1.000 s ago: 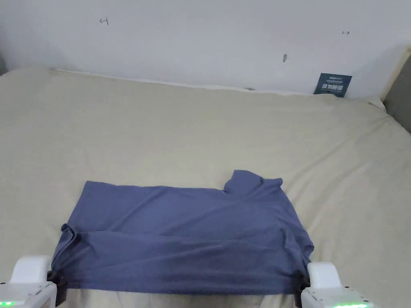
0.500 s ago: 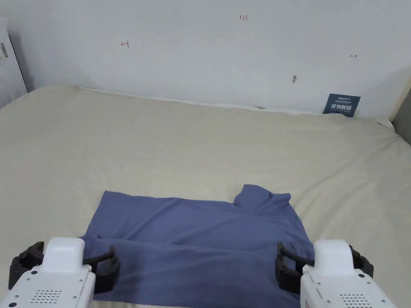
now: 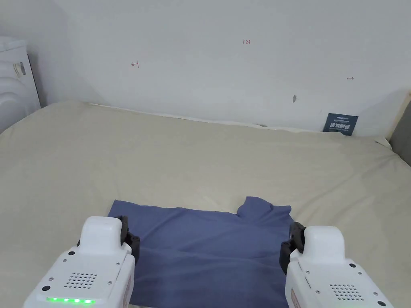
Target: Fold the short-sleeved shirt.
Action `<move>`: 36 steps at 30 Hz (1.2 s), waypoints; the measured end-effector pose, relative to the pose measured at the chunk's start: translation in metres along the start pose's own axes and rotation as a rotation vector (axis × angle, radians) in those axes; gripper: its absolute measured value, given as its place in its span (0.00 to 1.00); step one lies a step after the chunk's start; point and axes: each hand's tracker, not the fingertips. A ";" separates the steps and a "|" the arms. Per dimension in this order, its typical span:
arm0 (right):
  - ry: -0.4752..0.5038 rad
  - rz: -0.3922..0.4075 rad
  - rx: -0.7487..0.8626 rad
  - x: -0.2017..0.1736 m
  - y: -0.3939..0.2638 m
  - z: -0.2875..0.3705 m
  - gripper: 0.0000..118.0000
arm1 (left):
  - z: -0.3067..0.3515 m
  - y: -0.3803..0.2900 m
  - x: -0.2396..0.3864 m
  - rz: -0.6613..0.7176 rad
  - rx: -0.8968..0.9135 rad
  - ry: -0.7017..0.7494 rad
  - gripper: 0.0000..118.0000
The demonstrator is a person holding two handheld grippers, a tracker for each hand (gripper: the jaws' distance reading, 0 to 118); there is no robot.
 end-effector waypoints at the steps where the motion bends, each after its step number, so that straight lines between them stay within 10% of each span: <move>1: 0.007 -0.005 -0.001 0.000 -0.001 0.000 0.01 | -0.003 0.001 -0.004 0.005 -0.011 -0.001 0.05; 19: 0.101 -0.119 -0.009 0.019 -0.026 -0.059 0.01 | -0.271 -0.015 -0.086 -0.004 -0.361 -0.035 0.08; 21: 0.094 -0.102 -0.033 0.023 -0.027 -0.070 0.01 | -0.315 -0.013 -0.089 -0.005 -0.397 0.026 0.33; 23: 0.094 -0.119 -0.036 0.028 -0.031 -0.079 0.01 | -0.353 -0.017 -0.092 0.000 -0.434 0.005 0.90; 25: 0.089 -0.133 -0.043 0.030 -0.036 -0.089 0.01 | -0.388 -0.028 -0.092 0.006 -0.500 -0.036 1.00; 32: 0.077 -0.108 -0.099 0.042 -0.051 -0.119 0.01 | -0.459 -0.069 -0.078 -0.258 -0.660 0.078 0.89; 35: 0.071 -0.095 -0.138 0.047 -0.057 -0.135 0.01 | -0.449 -0.075 -0.075 -0.185 -0.694 -0.099 0.07; 36: 0.097 -0.078 -0.164 0.049 -0.059 -0.144 0.01 | -0.444 -0.069 -0.071 -0.136 -0.648 -0.130 0.06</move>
